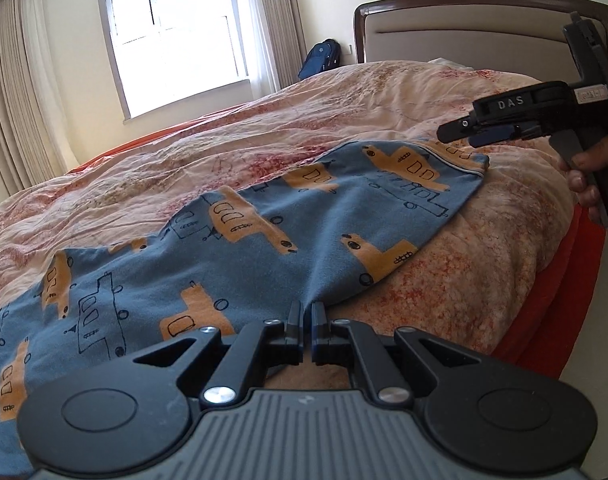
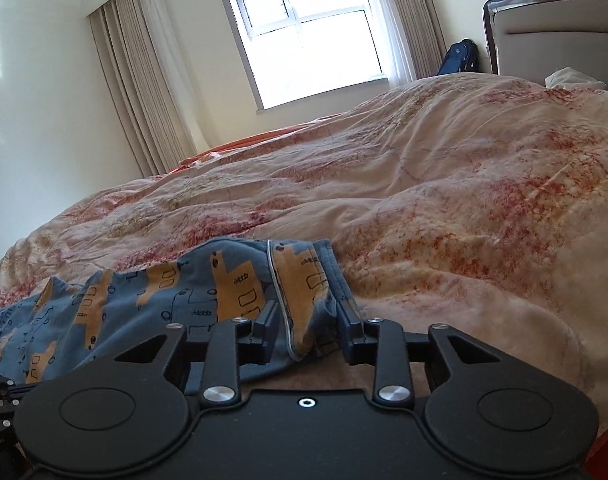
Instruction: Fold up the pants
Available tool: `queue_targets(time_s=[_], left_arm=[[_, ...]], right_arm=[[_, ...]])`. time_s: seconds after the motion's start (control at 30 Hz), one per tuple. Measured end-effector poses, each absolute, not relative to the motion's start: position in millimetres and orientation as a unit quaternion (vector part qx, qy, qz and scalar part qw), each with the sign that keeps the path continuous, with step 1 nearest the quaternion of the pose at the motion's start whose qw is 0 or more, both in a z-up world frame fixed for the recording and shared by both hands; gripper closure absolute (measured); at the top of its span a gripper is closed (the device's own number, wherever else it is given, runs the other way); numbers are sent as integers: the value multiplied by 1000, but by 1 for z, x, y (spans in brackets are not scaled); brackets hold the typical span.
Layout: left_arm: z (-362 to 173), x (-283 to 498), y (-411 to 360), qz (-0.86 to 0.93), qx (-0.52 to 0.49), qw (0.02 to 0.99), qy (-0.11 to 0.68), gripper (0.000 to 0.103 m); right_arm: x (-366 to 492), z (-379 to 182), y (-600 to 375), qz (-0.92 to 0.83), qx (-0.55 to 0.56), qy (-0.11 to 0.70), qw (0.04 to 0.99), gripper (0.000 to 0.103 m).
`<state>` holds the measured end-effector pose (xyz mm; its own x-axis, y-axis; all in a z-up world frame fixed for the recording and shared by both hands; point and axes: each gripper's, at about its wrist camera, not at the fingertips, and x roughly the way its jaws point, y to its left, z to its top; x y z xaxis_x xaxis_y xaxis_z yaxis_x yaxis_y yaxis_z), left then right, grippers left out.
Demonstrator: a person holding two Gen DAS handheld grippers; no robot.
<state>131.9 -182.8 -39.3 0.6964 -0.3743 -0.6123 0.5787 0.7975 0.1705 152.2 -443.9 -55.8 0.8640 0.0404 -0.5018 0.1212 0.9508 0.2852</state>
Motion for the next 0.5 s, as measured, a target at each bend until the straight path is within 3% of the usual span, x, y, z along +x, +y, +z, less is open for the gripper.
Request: queue_targets(time_s=[0.03, 0.13, 0.3, 0.37, 0.5], left_arm=[[-39, 132, -183, -263, 176, 904, 287, 101], [-39, 132, -183, -262, 175, 905, 287, 101], [-37, 132, -182, -263, 171, 906, 285, 101], [-34, 131, -182, -264, 166, 908, 280, 101], [-35, 133, -184, -264, 164, 908, 280, 101]], right_arm=[[158, -53, -445, -14, 154, 260, 953, 35], [182, -52, -450, -4, 156, 268, 951, 38], [218, -64, -453, 17, 174, 313, 934, 66], [218, -64, -450, 10, 160, 307, 938, 94], [206, -47, -437, -19, 99, 259, 961, 97]])
